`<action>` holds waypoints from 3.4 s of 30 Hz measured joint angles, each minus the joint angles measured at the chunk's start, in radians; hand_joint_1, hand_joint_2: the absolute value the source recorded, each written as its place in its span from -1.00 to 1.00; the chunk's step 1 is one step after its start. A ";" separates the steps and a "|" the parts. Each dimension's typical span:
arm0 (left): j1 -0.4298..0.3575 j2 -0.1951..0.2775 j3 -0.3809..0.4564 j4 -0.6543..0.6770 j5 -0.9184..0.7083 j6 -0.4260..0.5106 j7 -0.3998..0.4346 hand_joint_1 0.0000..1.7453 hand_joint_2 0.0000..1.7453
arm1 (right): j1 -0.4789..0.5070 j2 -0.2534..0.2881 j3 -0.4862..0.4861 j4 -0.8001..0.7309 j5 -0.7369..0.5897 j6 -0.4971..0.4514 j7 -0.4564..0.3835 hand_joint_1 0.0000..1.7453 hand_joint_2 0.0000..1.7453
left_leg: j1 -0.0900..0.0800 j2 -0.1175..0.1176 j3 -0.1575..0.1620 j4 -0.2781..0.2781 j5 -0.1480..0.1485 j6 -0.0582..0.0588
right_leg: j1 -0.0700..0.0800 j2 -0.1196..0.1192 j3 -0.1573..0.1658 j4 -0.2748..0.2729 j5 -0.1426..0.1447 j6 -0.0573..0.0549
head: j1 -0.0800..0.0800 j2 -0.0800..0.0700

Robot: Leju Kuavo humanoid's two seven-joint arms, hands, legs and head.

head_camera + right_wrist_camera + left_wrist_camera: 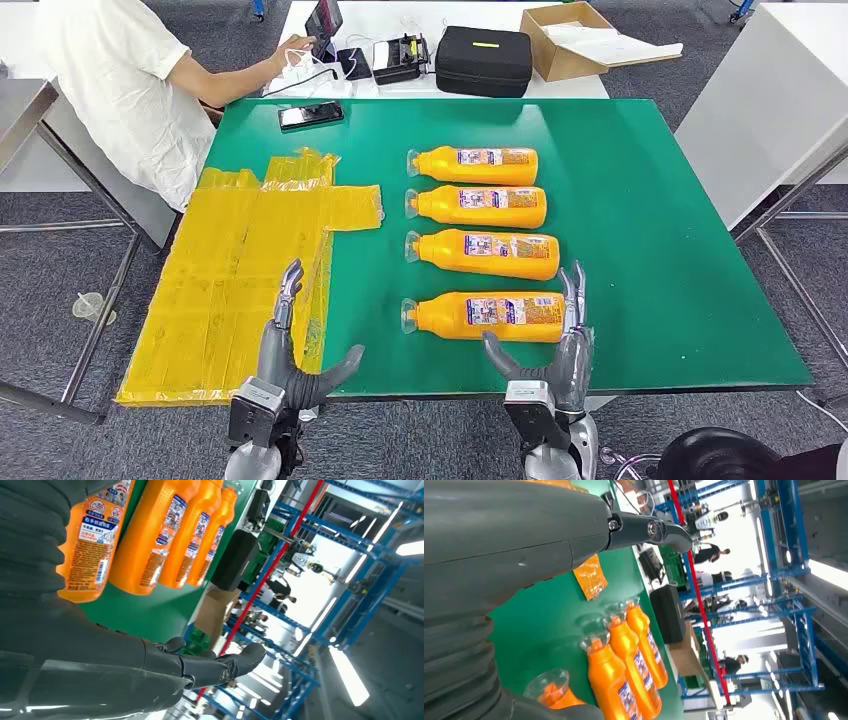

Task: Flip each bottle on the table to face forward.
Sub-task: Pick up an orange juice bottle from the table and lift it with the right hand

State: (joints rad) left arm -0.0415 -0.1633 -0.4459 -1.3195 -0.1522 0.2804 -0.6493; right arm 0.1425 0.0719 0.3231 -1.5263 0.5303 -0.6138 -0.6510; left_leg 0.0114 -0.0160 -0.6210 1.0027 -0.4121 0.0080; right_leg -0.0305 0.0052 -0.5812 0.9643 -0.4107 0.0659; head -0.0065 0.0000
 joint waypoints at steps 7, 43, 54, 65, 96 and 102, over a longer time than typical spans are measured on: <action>-0.002 0.000 -0.018 0.001 -0.023 -0.007 -0.016 -1.00 1.00 | 0.000 -0.001 -0.004 0.000 0.062 0.000 0.015 -1.00 1.00 | 0.000 0.000 0.000 0.000 0.000 0.000 | 0.000 0.000 0.000 0.000 0.000 0.000 | 0.000 0.000; -0.043 -0.044 -0.057 0.065 0.018 -0.068 -0.013 -1.00 1.00 | -0.018 -0.300 -0.008 0.110 0.426 0.216 0.460 -1.00 1.00 | -0.002 0.000 0.000 0.001 0.000 0.001 | -0.002 0.000 0.001 0.000 0.001 0.001 | 0.000 0.000; -0.063 -0.055 -0.072 0.092 0.028 -0.077 -0.010 -1.00 1.00 | -0.062 -0.358 -0.018 0.137 0.459 0.257 0.468 -1.00 1.00 | -0.003 0.000 0.000 0.001 0.000 0.001 | -0.002 0.000 0.001 0.000 0.001 0.001 | 0.000 0.000; -0.097 -0.071 -0.093 0.097 0.061 -0.105 -0.012 -1.00 1.00 | -0.205 -0.369 0.030 0.213 0.499 0.382 0.451 -1.00 1.00 | -0.003 0.000 -0.001 0.001 0.002 0.003 | -0.003 0.000 0.001 0.000 0.002 0.003 | 0.000 0.000; -0.122 -0.084 -0.129 0.121 0.113 -0.127 -0.038 -1.00 1.00 | -0.382 -0.467 0.272 0.368 0.379 0.686 0.519 1.00 1.00 | -0.003 -0.001 0.000 0.001 0.002 0.004 | -0.003 -0.001 0.001 0.000 0.002 0.003 | 0.000 0.000; -0.124 -0.084 -0.128 0.128 0.114 -0.127 -0.039 -1.00 1.00 | -0.408 -0.502 0.298 0.372 0.367 0.709 0.532 1.00 1.00 | -0.004 -0.003 0.001 0.001 0.003 0.005 | -0.003 -0.002 0.003 0.000 0.003 0.004 | 0.000 0.000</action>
State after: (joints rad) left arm -0.1652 -0.2472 -0.5741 -1.1912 -0.0385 0.1530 -0.6879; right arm -0.2656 -0.4299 0.6207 -1.1539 0.8972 0.0952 -0.1188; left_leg 0.0077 -0.0186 -0.6203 1.0041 -0.4093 0.0125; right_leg -0.0336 0.0035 -0.5785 0.9639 -0.4078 0.0700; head -0.0069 0.0000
